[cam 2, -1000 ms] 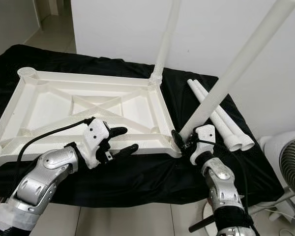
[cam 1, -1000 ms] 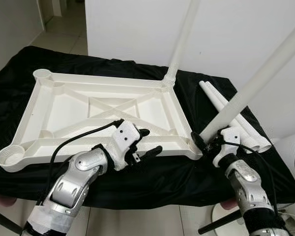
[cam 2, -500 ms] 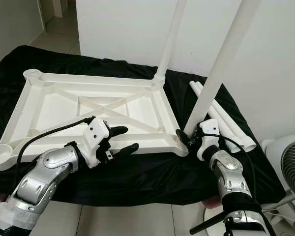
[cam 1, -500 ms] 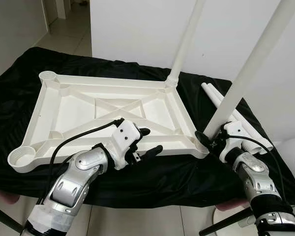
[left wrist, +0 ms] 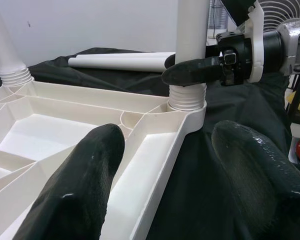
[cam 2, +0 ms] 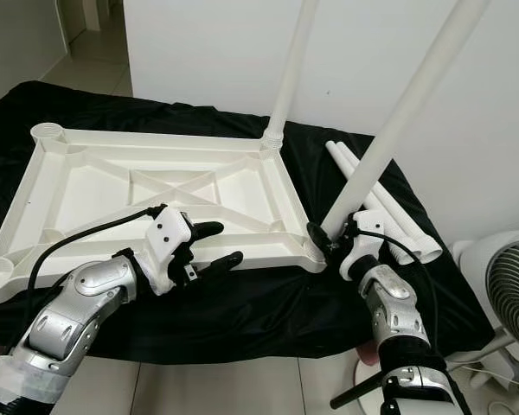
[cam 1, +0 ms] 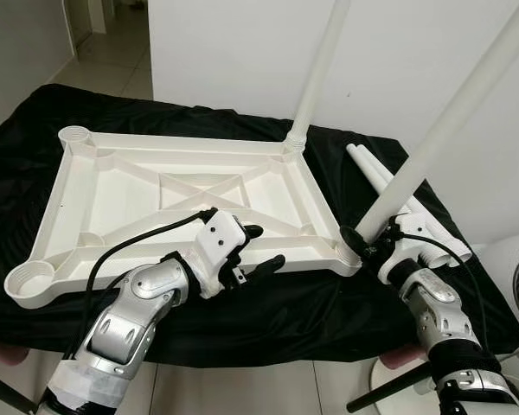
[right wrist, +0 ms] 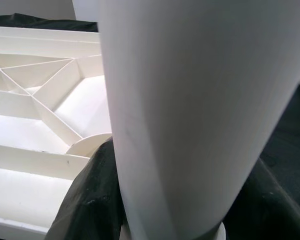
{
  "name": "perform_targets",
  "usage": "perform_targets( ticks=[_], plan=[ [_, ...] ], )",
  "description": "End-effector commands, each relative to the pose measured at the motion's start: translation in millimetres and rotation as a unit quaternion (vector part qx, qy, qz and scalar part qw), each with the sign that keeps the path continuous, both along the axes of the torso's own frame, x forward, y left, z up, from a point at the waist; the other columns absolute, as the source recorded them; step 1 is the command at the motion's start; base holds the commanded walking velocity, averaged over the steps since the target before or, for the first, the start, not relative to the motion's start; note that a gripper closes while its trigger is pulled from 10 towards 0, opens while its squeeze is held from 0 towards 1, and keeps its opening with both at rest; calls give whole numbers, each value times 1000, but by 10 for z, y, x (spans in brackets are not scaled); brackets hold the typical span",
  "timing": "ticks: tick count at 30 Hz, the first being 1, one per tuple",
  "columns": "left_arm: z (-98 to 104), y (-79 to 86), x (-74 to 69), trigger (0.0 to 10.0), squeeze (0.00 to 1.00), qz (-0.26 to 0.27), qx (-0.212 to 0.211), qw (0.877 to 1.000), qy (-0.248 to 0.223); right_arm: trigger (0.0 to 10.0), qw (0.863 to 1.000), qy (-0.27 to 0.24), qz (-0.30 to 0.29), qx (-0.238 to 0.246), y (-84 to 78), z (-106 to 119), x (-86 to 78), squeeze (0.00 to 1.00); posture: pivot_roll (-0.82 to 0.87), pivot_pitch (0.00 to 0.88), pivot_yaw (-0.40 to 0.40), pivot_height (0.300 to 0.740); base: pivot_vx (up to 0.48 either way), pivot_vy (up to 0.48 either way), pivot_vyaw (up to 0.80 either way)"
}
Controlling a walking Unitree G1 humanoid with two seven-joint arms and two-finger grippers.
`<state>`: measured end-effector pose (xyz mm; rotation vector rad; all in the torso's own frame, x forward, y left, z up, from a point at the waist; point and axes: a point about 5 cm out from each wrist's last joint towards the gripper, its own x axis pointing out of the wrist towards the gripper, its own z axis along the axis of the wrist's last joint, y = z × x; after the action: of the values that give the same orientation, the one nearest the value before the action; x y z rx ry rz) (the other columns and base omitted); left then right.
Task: Building children table
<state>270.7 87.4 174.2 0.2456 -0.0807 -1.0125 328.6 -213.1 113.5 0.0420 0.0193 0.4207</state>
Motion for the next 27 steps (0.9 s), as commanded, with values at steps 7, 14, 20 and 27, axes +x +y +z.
perform_targets(
  ticks=[7, 14, 20, 27],
  plan=[
    [9, -18, -24, 10000, 0, -2, -1, 1000, 1, 10000, 997, 33, -67, 4, 58, -204, -67, 0, 94, 46, -155, 740, 0, 0, 0],
    [-6, -42, -41, 10000, 0, -6, -3, 1000, 4, 10000, 983, 32, -181, 18, 327, -128, -26, 0, 88, 38, -158, 740, 0, 0, 0],
    [-6, -65, -45, 10000, 0, -10, -5, 1000, 5, 10000, 973, 9, -228, 22, 591, -45, -70, 0, 92, 34, -166, 740, 0, 0, 0],
    [-14, -64, -63, 10000, 0, -10, -6, 1000, 7, 10000, 957, 27, -286, 50, 824, -84, -172, 0, 103, 25, -177, 740, 0, 0, 0]
  ],
)
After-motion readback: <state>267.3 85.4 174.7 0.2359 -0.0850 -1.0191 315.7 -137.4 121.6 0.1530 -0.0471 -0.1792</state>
